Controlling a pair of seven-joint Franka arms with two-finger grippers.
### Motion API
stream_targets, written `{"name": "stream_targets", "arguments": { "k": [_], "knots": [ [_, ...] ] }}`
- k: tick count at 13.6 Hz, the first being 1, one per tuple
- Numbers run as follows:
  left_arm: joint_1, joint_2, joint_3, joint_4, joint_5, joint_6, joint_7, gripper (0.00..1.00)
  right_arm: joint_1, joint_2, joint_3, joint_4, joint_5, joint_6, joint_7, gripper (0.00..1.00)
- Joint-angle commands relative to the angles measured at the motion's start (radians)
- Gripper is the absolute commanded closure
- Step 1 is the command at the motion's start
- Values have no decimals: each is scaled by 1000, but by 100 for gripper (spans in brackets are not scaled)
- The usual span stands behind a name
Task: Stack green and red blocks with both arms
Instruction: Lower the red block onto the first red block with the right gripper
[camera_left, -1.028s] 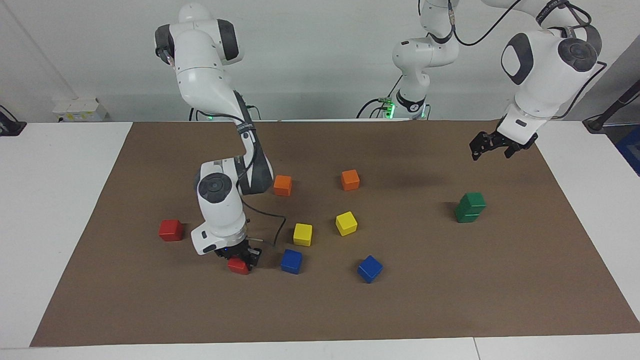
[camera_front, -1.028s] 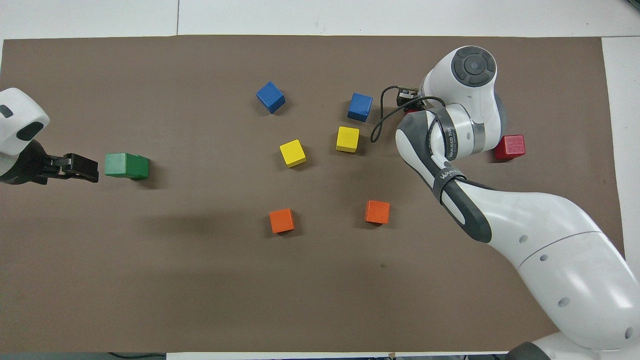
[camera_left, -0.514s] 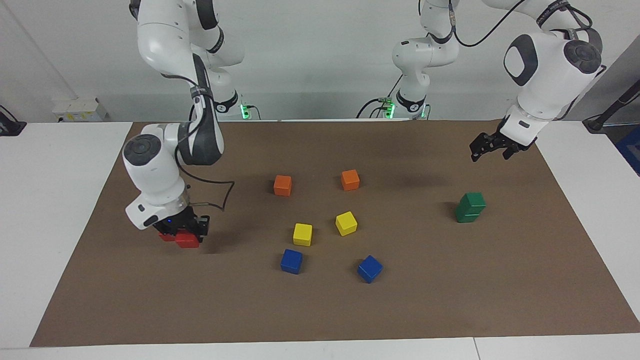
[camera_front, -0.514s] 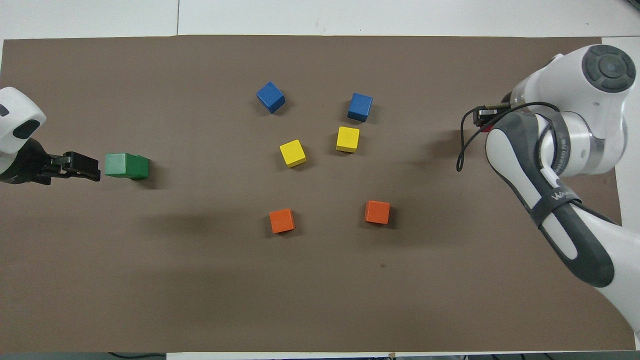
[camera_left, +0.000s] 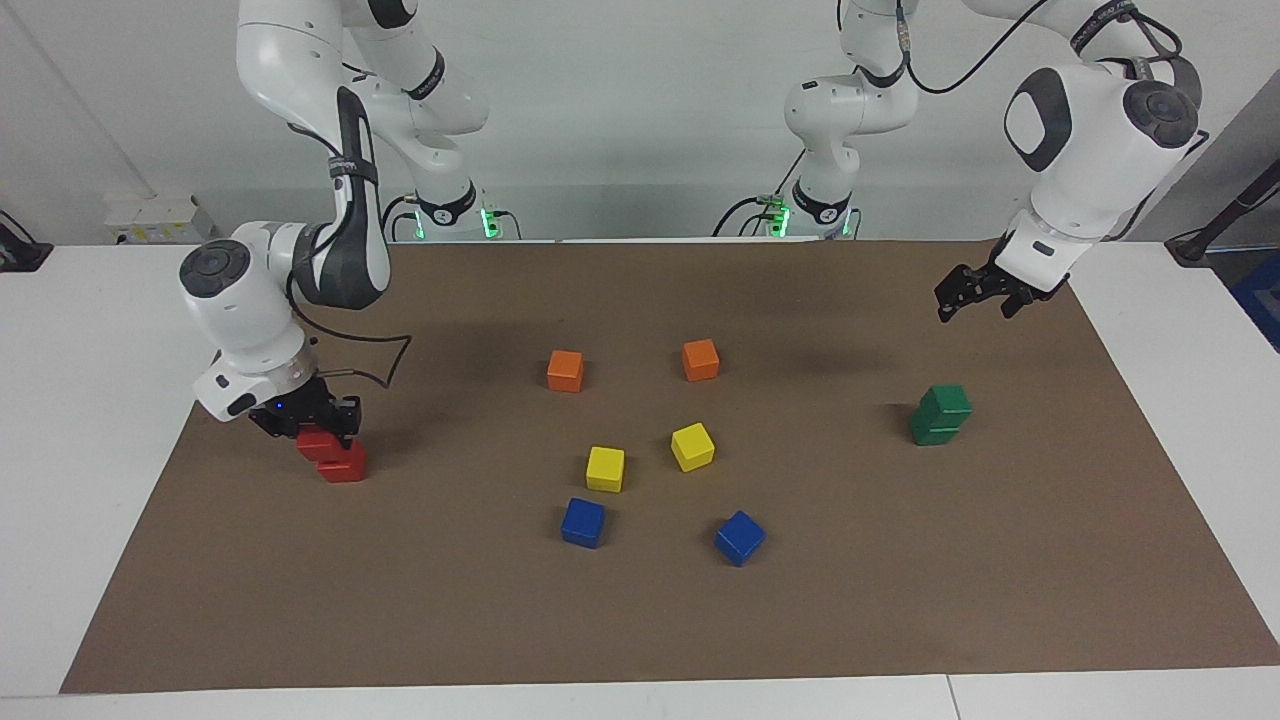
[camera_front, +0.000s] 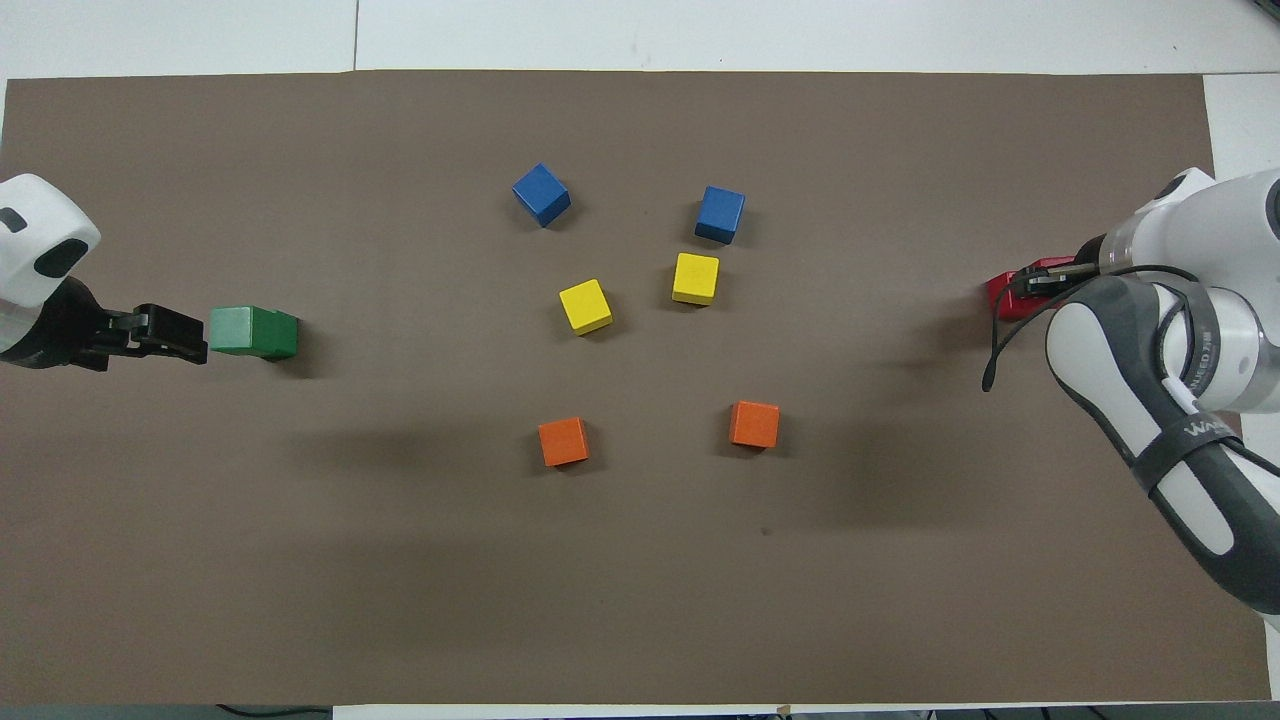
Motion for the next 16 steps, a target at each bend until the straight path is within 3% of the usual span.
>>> {"name": "stream_targets", "arguments": {
  "k": [1, 11, 12, 13, 16],
  "knots": [
    [-23, -1, 7, 58, -15, -40, -53, 0, -18, -21, 16, -47, 17, 47, -26, 100],
    [-6, -19, 6, 86, -13, -101, -52, 0, -15, -20, 15, -97, 17, 119, -29, 100],
    [-4, -7, 3, 163, -9, -150, -52, 0, -14, -20, 16, -97, 17, 119, -26, 60],
    [-3, 8, -2, 213, -4, -187, -50, 0, -15, -20, 15, -97, 17, 118, -28, 1],
    [-3, 2, -6, 182, -9, -166, -49, 0, -14, -21, 15, -81, 17, 99, -35, 0]
  ]
}}
